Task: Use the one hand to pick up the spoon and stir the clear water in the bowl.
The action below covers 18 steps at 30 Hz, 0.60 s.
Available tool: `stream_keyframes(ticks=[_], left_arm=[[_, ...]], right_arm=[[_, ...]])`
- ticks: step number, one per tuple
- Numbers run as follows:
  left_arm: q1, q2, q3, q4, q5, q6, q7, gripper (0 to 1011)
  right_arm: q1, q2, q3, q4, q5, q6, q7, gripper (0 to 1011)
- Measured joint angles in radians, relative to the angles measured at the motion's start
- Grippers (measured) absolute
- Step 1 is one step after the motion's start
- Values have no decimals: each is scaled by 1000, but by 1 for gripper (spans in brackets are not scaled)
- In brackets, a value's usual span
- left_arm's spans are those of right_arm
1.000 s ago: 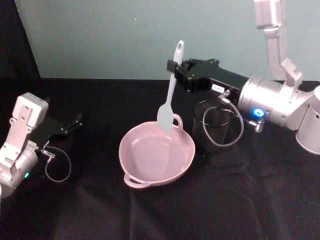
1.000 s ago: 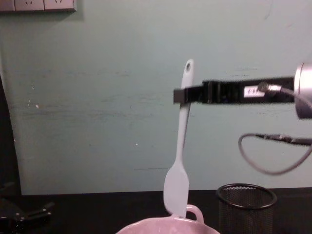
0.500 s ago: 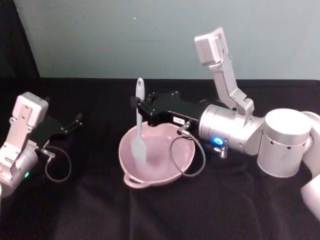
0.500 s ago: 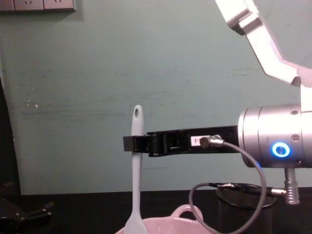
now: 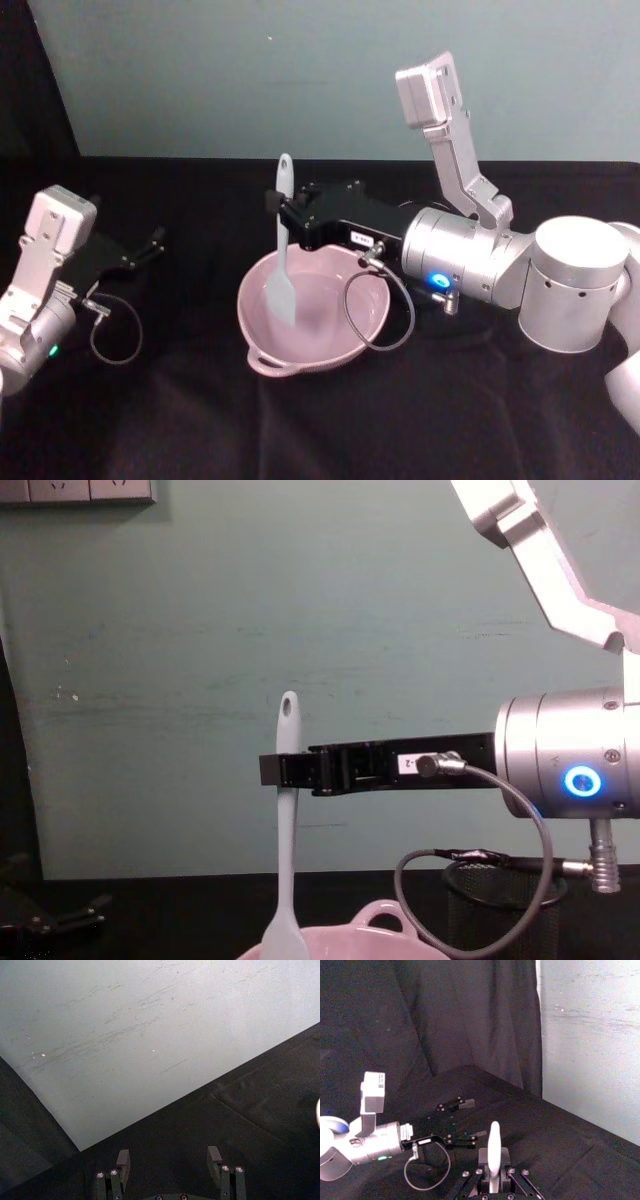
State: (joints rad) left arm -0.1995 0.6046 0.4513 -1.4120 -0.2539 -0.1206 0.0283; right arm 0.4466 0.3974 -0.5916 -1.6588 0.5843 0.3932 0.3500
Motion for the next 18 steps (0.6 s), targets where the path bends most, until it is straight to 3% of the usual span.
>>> stream_keyframes(ticks=[18], left_arm=[[0, 0, 0, 0, 0, 0, 0, 1011]], right_arm=[[5, 3, -3, -2, -5, -1, 2, 116]])
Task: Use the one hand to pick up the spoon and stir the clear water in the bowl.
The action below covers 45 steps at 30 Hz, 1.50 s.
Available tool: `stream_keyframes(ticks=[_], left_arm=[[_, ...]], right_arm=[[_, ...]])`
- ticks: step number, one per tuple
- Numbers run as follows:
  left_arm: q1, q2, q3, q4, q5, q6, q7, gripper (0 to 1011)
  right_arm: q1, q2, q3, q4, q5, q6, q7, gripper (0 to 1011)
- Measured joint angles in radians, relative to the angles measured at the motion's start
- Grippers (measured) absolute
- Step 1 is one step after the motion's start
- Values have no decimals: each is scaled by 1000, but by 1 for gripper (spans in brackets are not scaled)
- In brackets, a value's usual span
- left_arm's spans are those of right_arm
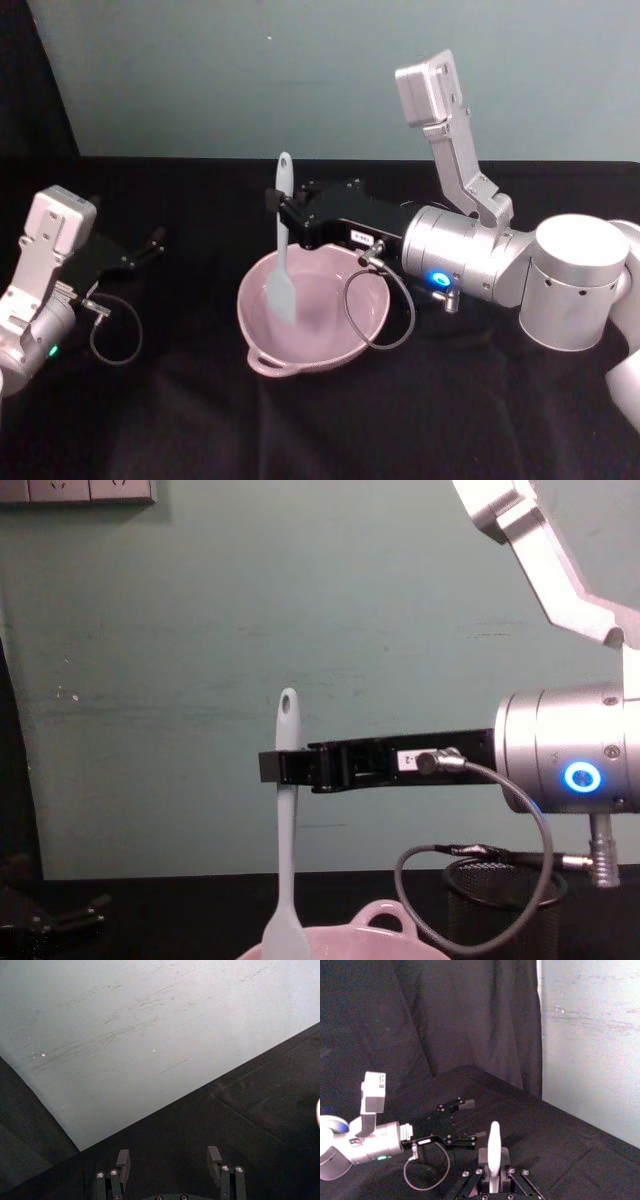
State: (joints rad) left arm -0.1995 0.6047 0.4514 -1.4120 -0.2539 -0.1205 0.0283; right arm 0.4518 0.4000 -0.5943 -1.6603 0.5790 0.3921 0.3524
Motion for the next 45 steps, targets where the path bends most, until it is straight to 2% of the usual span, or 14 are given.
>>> stream_keyframes(ticks=[9, 22, 29, 42, 45], left_arm=[[0, 0, 0, 0, 0, 0, 0, 1011], [0, 0, 0, 0, 0, 0, 0, 1011], [0, 0, 0, 0, 0, 0, 0, 1011], [0, 0, 0, 0, 0, 0, 0, 1011], [0, 0, 0, 0, 0, 0, 0, 1011]], right_arm=[[26, 1, -12, 0, -43, -4, 1, 116], [53, -24, -11, 67, -80, -22, 21, 114], [50, -37, -14, 105, -99, -43, 34, 116], [42, -71, -17, 181, -136, -116, 66, 116], [49, -78, -18, 197, -155, -126, 67, 114]])
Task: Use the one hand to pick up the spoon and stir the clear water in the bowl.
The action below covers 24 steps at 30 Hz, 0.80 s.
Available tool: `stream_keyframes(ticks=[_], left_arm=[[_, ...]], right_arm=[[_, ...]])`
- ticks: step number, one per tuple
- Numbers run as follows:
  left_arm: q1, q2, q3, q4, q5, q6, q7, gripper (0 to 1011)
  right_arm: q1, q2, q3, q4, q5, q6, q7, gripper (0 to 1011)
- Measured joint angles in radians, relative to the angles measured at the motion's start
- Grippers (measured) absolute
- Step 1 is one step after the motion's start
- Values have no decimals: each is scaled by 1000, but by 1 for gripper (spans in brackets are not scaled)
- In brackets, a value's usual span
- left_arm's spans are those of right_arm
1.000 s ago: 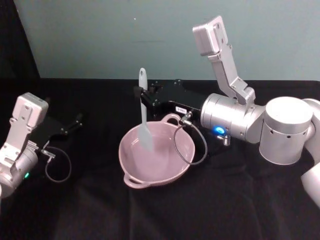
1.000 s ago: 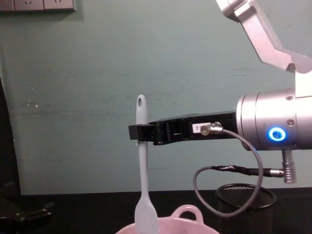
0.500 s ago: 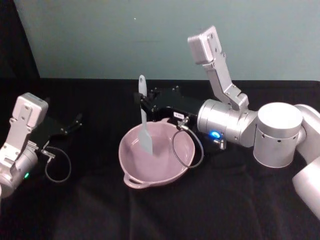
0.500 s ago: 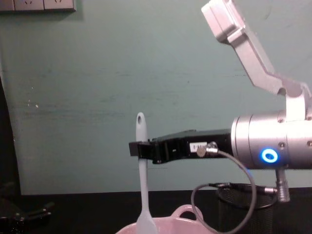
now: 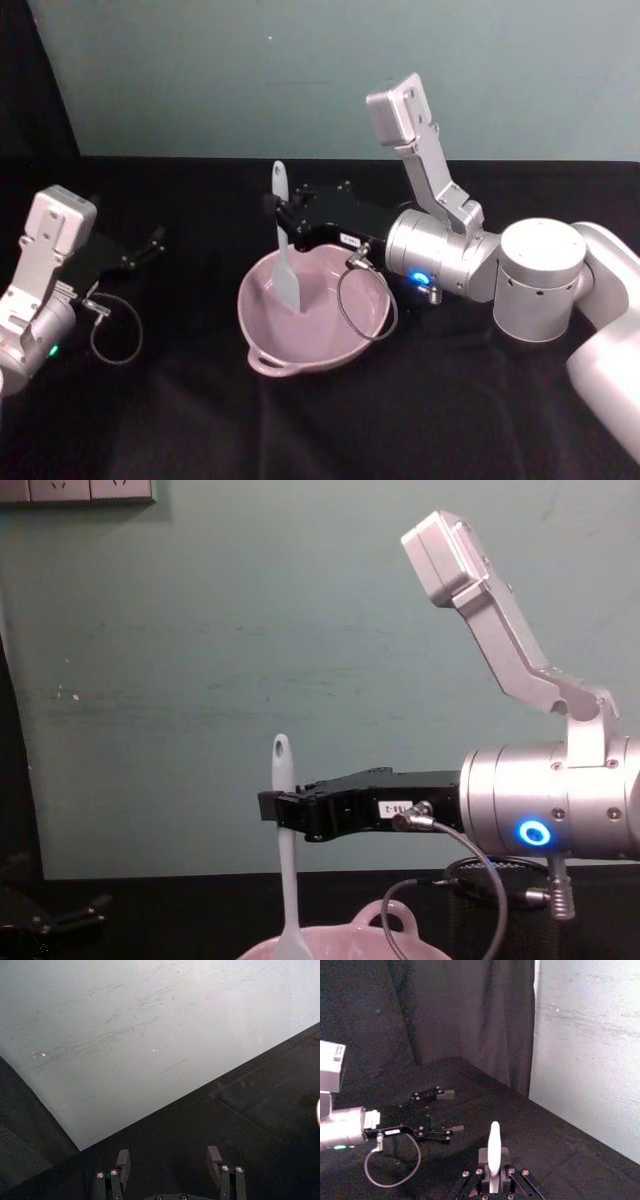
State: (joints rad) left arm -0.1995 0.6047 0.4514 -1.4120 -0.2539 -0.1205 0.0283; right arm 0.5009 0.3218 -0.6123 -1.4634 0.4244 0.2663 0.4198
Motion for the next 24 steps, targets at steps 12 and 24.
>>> stream_keyframes(ticks=[12, 24], left_arm=[[0, 0, 0, 0, 0, 0, 0, 1011], [0, 0, 0, 0, 0, 0, 0, 1011]], right_arm=[[-19, 21, 21, -34, -58, 20, -17, 116], [-90, 60, 48, -145, -61, 52, -10, 116]])
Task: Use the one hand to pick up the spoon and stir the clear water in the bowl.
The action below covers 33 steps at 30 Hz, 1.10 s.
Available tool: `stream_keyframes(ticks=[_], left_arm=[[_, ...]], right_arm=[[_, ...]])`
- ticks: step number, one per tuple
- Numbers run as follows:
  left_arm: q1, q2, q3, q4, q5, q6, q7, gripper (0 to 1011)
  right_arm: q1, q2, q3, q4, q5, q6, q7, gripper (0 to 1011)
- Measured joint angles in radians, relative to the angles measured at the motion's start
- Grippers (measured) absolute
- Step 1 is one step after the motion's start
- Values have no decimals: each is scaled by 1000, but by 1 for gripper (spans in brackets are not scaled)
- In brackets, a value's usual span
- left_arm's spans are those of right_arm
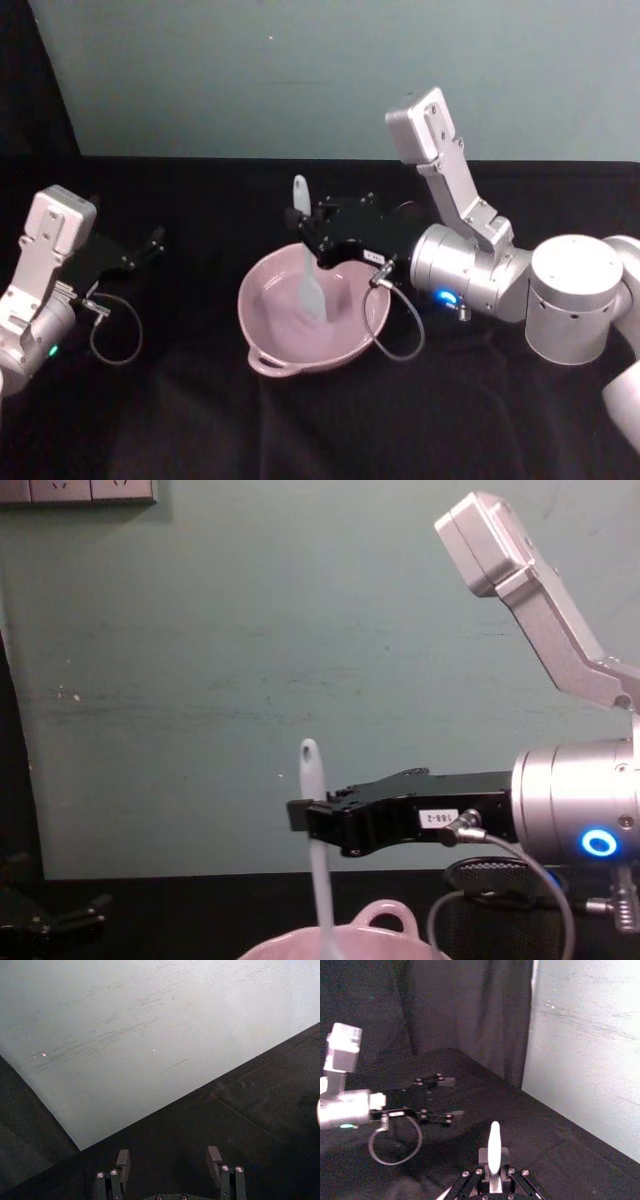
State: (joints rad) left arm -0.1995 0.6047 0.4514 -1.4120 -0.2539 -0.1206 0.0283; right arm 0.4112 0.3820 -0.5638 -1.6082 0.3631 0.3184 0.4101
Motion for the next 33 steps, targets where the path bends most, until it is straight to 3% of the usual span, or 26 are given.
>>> stream_keyframes(ticks=[8, 17, 25, 33], left_arm=[[0, 0, 0, 0, 0, 0, 0, 1011], [0, 0, 0, 0, 0, 0, 0, 1011], [0, 0, 0, 0, 0, 0, 0, 1011], [0, 0, 0, 0, 0, 0, 0, 1011]], right_arm=[[-8, -20, -26, -15, 1, -8, 25, 116], [35, -71, -44, 75, 2, -44, 41, 116], [68, -98, -42, 144, -19, -86, 35, 116], [64, -89, -19, 154, -61, -105, 5, 116]])
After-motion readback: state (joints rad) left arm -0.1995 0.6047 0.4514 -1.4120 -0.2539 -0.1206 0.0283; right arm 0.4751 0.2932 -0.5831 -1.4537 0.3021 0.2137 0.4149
